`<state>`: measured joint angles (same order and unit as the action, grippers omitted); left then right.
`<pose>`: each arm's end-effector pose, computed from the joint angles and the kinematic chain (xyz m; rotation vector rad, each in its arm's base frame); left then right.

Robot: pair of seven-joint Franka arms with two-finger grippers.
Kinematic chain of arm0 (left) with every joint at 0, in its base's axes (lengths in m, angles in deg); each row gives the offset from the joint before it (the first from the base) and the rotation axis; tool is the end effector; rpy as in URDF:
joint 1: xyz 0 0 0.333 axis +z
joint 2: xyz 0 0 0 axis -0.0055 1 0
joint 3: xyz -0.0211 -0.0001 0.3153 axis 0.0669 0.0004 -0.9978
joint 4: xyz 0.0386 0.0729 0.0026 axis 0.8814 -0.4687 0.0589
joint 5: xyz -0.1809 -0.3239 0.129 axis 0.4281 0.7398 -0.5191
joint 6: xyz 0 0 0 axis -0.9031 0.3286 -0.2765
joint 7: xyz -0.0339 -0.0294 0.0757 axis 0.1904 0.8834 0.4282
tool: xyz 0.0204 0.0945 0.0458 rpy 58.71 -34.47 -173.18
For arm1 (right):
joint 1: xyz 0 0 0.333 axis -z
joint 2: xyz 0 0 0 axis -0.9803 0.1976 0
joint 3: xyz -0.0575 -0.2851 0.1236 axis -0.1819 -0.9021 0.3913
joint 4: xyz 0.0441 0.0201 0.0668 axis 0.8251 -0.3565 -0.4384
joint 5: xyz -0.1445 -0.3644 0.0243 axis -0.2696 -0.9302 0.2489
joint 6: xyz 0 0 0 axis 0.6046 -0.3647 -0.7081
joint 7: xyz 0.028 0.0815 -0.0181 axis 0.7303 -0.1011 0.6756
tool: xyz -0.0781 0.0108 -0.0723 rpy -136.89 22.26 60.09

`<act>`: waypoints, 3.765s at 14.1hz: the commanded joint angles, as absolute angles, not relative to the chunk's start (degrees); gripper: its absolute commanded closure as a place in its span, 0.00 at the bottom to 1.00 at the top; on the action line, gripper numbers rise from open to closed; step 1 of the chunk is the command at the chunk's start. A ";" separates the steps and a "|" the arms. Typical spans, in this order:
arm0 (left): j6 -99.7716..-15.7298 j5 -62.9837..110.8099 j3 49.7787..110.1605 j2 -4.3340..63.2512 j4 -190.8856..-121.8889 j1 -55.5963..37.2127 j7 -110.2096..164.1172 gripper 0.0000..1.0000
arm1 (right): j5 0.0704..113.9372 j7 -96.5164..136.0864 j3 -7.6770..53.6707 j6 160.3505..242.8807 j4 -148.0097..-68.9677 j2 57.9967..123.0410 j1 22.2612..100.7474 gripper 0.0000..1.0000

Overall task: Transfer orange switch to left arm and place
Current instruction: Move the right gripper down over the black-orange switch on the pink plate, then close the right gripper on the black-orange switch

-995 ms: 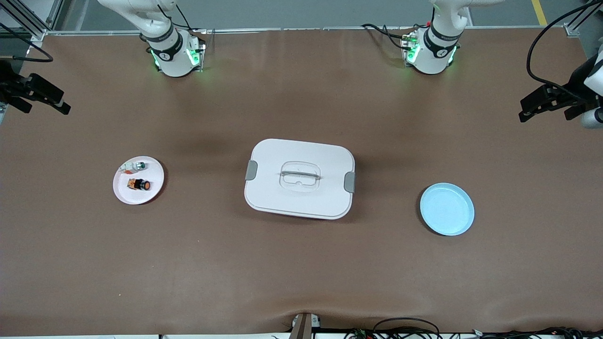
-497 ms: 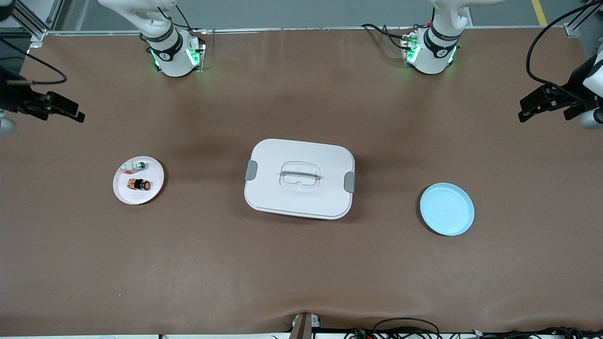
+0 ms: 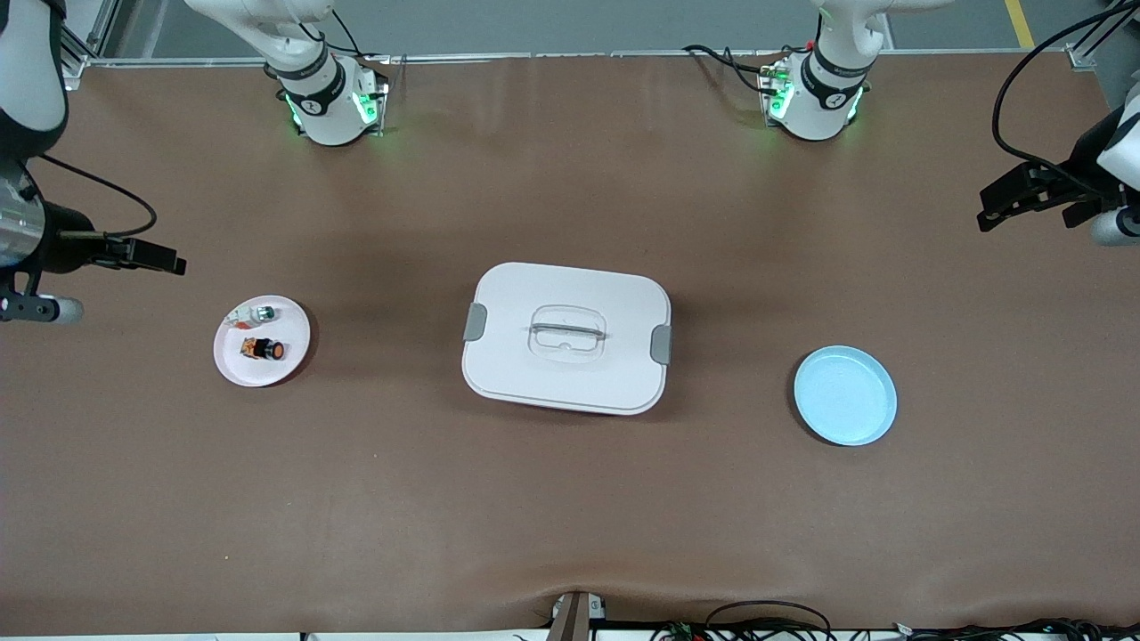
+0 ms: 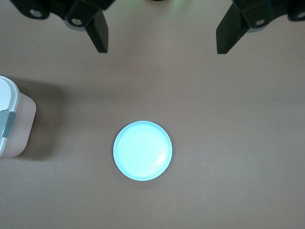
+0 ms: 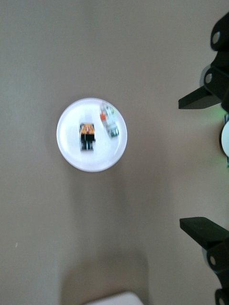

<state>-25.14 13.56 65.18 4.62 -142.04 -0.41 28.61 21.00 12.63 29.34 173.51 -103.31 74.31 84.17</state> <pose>0.5481 -0.0308 0.6476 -3.1161 -0.0374 0.0431 0.5733 -0.0455 0.5194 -3.0905 0.1853 0.3704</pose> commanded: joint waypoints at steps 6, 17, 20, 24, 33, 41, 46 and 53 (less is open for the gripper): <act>-25.14 14.48 65.25 4.63 -142.28 -0.41 28.48 0.00 | 19.10 12.82 30.03 185.64 -112.55 76.46 88.80 0.00; -25.14 14.48 65.25 4.98 -142.19 -0.23 28.48 0.00 | 26.03 16.76 30.20 212.82 -128.12 79.79 88.88 0.00; -25.14 14.48 65.25 4.89 -142.19 -0.23 28.48 0.00 | 28.86 21.59 30.20 216.58 -129.17 83.04 89.68 0.00; -24.96 14.48 65.25 4.72 -142.19 -0.23 28.48 0.00 | 28.86 25.29 30.03 220.54 -129.17 87.61 90.11 0.00; -24.87 14.48 65.25 4.72 -142.19 -0.23 28.48 0.00 | 28.77 28.29 30.12 222.84 -128.82 91.84 89.94 0.00; -24.96 14.48 65.25 4.89 -142.02 -0.23 28.48 0.00 | 28.86 27.59 30.12 224.42 -128.73 93.60 89.41 0.00; -25.31 14.39 65.16 5.15 -142.02 -0.23 28.48 0.00 | 28.86 27.50 30.12 225.39 -128.73 94.47 89.41 0.00; -25.23 14.48 65.16 5.24 -142.10 -0.14 28.57 0.00 | 28.86 25.49 30.03 224.95 -128.56 94.48 88.98 0.00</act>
<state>-25.19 13.56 65.21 5.15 -142.45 -0.39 28.61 27.89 26.75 29.78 225.24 -129.31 94.14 89.15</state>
